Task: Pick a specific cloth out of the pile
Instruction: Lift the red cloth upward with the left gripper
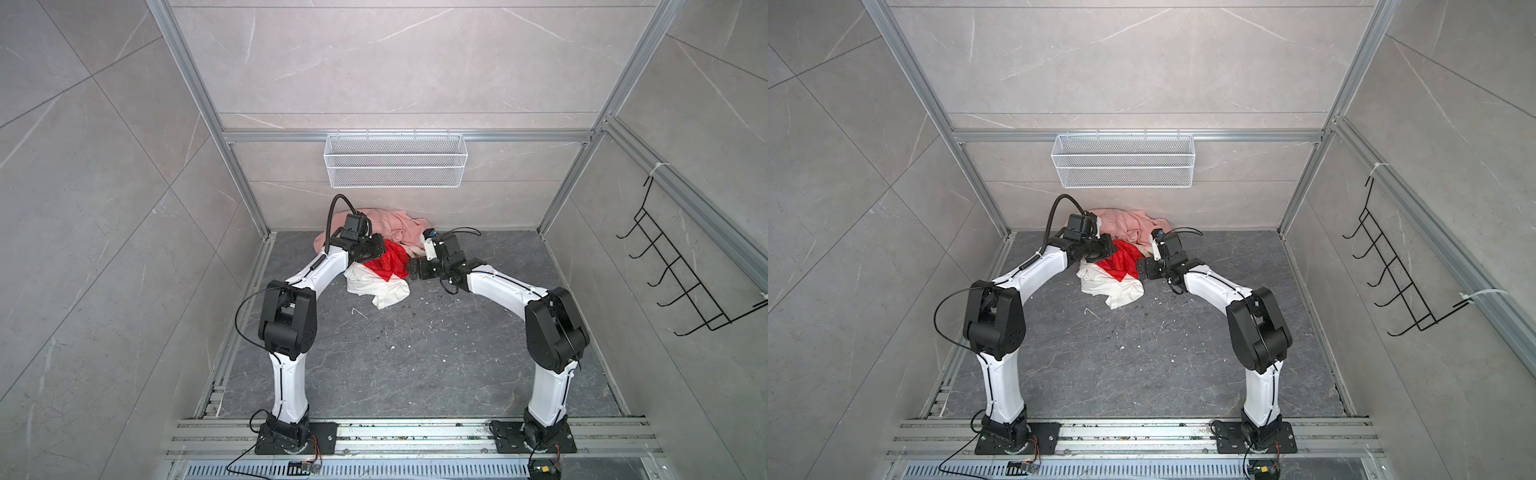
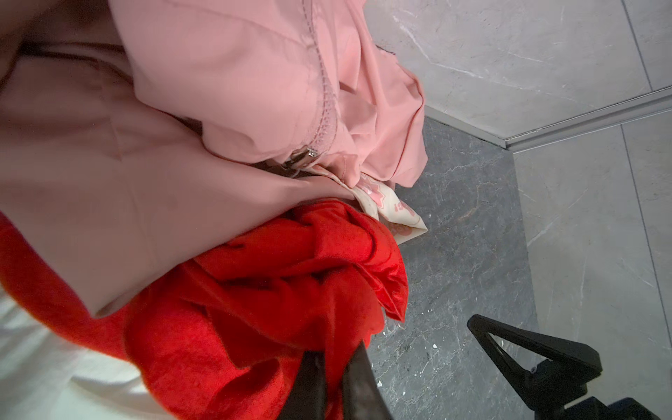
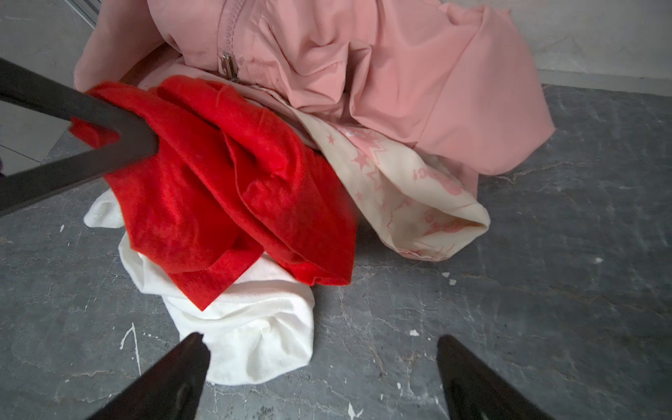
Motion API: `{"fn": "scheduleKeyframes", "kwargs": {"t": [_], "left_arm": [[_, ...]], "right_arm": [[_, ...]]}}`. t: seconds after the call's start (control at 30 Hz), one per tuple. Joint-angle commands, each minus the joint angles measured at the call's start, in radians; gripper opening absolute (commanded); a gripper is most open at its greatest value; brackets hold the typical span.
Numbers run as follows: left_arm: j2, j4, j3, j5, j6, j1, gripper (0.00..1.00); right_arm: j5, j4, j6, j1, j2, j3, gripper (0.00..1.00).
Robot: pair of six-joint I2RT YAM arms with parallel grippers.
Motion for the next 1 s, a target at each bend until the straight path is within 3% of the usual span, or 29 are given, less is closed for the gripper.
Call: {"fn": "scheduleKeyframes", "kwargs": {"t": [0.0, 0.97], "left_arm": [[-0.085, 0.027, 0.049, 0.026, 0.001, -0.010, 0.00], [-0.210, 0.061, 0.041, 0.024, -0.002, -0.021, 0.00]], "right_arm": [[0.018, 0.013, -0.004, 0.001, -0.044, -0.020, 1.00], [-0.004, 0.047, 0.018, 0.000, -0.123, -0.061, 1.00]]}}
